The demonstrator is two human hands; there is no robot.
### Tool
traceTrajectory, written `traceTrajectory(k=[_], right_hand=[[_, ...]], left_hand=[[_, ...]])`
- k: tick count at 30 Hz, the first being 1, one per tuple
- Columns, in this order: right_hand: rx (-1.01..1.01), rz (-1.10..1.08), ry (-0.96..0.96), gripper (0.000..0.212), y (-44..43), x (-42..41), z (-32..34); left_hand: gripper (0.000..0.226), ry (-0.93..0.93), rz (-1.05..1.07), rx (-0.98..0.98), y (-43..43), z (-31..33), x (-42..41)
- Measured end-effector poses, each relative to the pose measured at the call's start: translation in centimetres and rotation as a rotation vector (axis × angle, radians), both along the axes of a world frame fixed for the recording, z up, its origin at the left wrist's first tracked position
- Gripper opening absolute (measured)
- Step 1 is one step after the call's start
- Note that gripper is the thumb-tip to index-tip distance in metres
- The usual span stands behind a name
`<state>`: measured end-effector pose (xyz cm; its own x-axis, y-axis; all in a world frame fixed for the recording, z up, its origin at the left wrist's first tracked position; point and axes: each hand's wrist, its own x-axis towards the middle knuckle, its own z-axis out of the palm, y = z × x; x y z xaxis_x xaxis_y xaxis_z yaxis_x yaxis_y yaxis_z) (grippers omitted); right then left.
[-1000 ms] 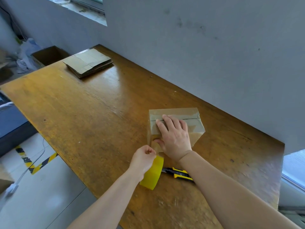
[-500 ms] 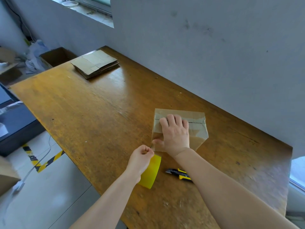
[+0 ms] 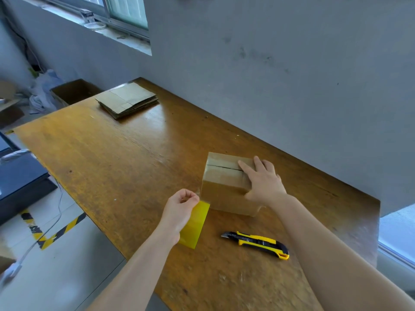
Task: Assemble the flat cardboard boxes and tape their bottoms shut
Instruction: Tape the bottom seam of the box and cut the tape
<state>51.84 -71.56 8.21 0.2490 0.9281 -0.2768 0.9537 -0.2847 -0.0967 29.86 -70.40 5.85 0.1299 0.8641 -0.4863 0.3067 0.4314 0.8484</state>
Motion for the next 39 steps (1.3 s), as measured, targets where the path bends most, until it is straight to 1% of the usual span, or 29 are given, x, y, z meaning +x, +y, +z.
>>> traceTrajectory(k=[2, 5, 7, 9, 10, 11, 12, 14, 16, 18, 19, 20, 21, 22, 24, 25, 26, 28, 29, 31, 32, 34, 35, 36, 38, 39], right_hand=[[0.052, 0.006, -0.058, 0.091, -0.3, -1.0, 0.3], [0.071, 0.022, -0.074, 0.091, -0.2, -2.5, 1.2], [-0.028, 0.099, -0.048, 0.098, -0.2, -2.9, 1.7], [-0.186, 0.15, 0.032, 0.115, -0.6, -3.2, 2.0], [-0.234, 0.148, 0.081, 0.122, -0.9, -3.5, 2.0], [-0.232, 0.133, 0.124, 0.126, -1.3, -3.8, 1.8], [-0.188, 0.118, 0.153, 0.127, -1.6, -4.3, 1.5], [-0.074, 0.122, 0.172, 0.122, -2.3, -5.4, 0.7], [-0.017, 0.13, 0.181, 0.116, -2.8, -6.6, 0.3], [-0.028, 0.121, 0.189, 0.11, -3.0, -7.5, 0.4], [-0.03, 0.11, 0.193, 0.103, -3.1, -7.8, 0.8], [0.01, 0.095, 0.219, 0.094, -3.2, -8.2, 1.5], [0.098, 0.076, 0.294, 0.083, -3.3, -8.6, 2.2], [0.216, 0.051, 0.437, 0.072, -3.4, -9.0, 2.9], [0.437, 0.03, 0.863, 0.048, -3.6, -9.9, 4.4], [0.486, 0.034, 1.032, 0.04, -3.7, -10.3, 5.0], [0.509, 0.047, 1.122, 0.038, -3.8, -10.7, 5.6], [0.551, 0.056, 1.13, 0.031, -4.0, -11.4, 6.1], [0.579, 0.026, 1.124, 0.023, -4.0, -11.6, 6.3], [0.618, -0.052, 1.208, 0.006, -4.1, -11.9, 6.7], [0.623, -0.088, 1.254, 0.005, -4.2, -12.0, 6.9], [0.659, -0.127, 1.261, 0.012, -4.4, -12.1, 7.3], [0.683, -0.127, 1.219, 0.011, -4.4, -12.1, 7.5], [0.703, -0.116, 1.143, 0.011, -4.5, -12.2, 7.7], [0.742, -0.069, 0.927, 0.012, -4.4, -12.1, 8.1], [0.756, -0.035, 0.827, 0.012, -4.4, -12.1, 8.3]], left_hand=[[0.011, -0.006, -0.007, 0.029, -0.1, 1.0, -0.6], [0.009, -0.032, -0.01, 0.083, -0.1, 2.7, -1.6], [0.011, -0.052, -0.004, 0.118, -0.1, 3.9, -2.3], [0.018, -0.075, 0.015, 0.147, 0.0, 4.9, -3.0], [0.021, -0.079, 0.022, 0.159, 0.0, 5.4, -3.4], [0.023, -0.077, 0.025, 0.174, 0.0, 5.8, -3.8], [0.025, -0.076, 0.027, 0.188, 0.0, 6.3, -4.1], [0.028, -0.094, 0.043, 0.221, -0.1, 7.2, -4.8], [0.028, -0.105, 0.055, 0.268, -0.4, 8.3, -5.4], [0.026, -0.135, 0.068, 0.309, -0.7, 9.3, -5.8], [0.024, -0.161, 0.085, 0.323, -0.9, 9.7, -5.9], [0.023, -0.184, 0.103, 0.336, -1.2, 10.1, -5.9], [0.021, -0.206, 0.115, 0.349, -1.4, 10.4, -5.7], [0.019, -0.216, 0.12, 0.362, -1.7, 10.7, -5.5], [0.02, -0.221, 0.125, 0.394, -2.4, 11.0, -4.7], [0.023, -0.224, 0.131, 0.41, -2.7, 10.9, -4.4], [0.027, -0.223, 0.136, 0.426, -3.0, 10.9, -4.1], [0.032, -0.197, 0.12, 0.476, -3.4, 10.8, -3.7], [0.028, -0.182, 0.097, 0.5, -3.6, 10.7, -3.5], [0.017, -0.187, 0.07, 0.515, -3.9, 10.7, -3.3], [0.014, -0.197, 0.064, 0.515, -4.0, 10.7, -3.2], [0.01, -0.177, 0.037, 0.522, -4.2, 10.5, -3.3], [0.006, -0.123, 0.002, 0.546, -4.2, 10.5, -3.4], [0.008, -0.042, -0.041, 0.567, -4.2, 10.5, -3.4], [0.047, 0.177, -0.115, 0.661, -4.2, 10.6, -3.7], [0.061, 0.296, -0.131, 0.761, -4.1, 10.7, -3.8]])
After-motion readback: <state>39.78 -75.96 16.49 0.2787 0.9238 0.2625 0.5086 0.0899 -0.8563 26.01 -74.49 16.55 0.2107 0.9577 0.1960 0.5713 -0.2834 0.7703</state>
